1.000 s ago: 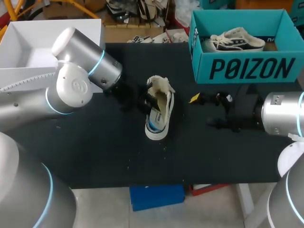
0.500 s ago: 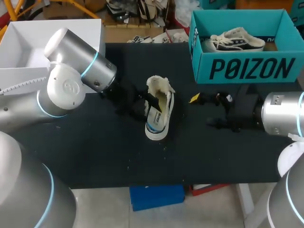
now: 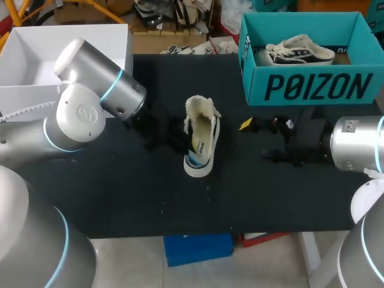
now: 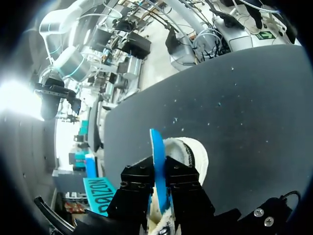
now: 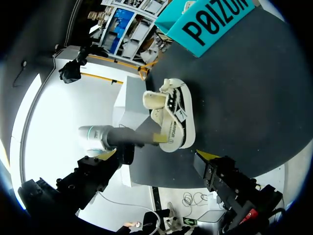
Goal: Take the shoe out of the shoebox, open the shoe tongue, remove and reinsert the insole, then place the shoe into the shoebox
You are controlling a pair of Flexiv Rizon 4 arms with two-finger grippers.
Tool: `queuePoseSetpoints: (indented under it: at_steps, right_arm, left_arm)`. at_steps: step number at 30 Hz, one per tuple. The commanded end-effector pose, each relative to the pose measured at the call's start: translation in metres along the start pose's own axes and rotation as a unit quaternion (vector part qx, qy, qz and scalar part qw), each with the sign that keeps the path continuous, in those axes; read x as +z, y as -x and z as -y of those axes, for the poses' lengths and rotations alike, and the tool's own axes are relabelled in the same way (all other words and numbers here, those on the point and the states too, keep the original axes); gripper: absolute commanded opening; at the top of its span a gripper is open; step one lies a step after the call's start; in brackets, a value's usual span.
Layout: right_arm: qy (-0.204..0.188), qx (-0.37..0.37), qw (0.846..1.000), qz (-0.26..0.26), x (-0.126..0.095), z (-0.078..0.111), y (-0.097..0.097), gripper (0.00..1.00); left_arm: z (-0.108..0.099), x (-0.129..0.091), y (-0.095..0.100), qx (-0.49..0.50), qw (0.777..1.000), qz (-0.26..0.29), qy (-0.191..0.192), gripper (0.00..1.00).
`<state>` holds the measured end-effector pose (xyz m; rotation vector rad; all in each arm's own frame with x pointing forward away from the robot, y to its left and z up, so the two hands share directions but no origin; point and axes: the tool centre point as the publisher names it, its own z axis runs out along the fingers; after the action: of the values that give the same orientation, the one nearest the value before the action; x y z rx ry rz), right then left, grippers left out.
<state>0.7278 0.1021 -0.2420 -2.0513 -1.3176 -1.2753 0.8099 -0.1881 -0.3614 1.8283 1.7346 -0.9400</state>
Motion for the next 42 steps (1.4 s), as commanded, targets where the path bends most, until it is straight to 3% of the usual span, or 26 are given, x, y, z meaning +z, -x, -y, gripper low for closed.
queuePoseSetpoints:
  at_steps: [1, 20, 31, 32, 33, 34, 36, 42]
  right_arm:
    - [0.0, 0.0, 1.0, 0.0, 0.0, 0.0, 0.0, 1.0]
    - [0.0, 0.0, 1.0, 0.0, 0.0, 0.0, 0.0, 1.0]
    - [0.0, 0.0, 1.0, 0.0, 0.0, 0.0, 0.0, 1.0]
    - [0.0, 0.0, 1.0, 0.0, 0.0, 0.0, 0.0, 1.0]
    - [0.0, 0.0, 1.0, 0.0, 0.0, 0.0, 0.0, 1.0]
    - [0.0, 0.0, 1.0, 0.0, 0.0, 0.0, 0.0, 1.0]
    - [0.0, 0.0, 1.0, 0.0, 0.0, 0.0, 0.0, 1.0]
    - [0.0, 0.0, 1.0, 0.0, 0.0, 0.0, 0.0, 1.0]
  left_arm:
    - [-0.003, 0.003, 0.001, 0.001, 1.0, -0.003, -0.003, 0.0]
    - [-0.034, 0.013, 0.001, -0.012, 1.0, -0.014, 0.023, 0.0]
    - [-0.041, 0.02, -0.003, -0.015, 0.998, -0.042, 0.036, 0.0]
    - [-0.039, 0.021, -0.004, -0.014, 0.998, -0.046, 0.033, 0.11]
    - [-0.038, 0.022, -0.005, -0.013, 0.998, -0.048, 0.032, 0.47]
    - [-0.036, 0.022, -0.005, -0.012, 0.998, -0.049, 0.03, 0.75]
    - [-0.03, 0.019, -0.003, -0.008, 0.998, -0.049, 0.024, 1.0]
    - [-0.02, -0.007, 0.005, 0.016, 0.999, -0.046, 0.025, 1.0]
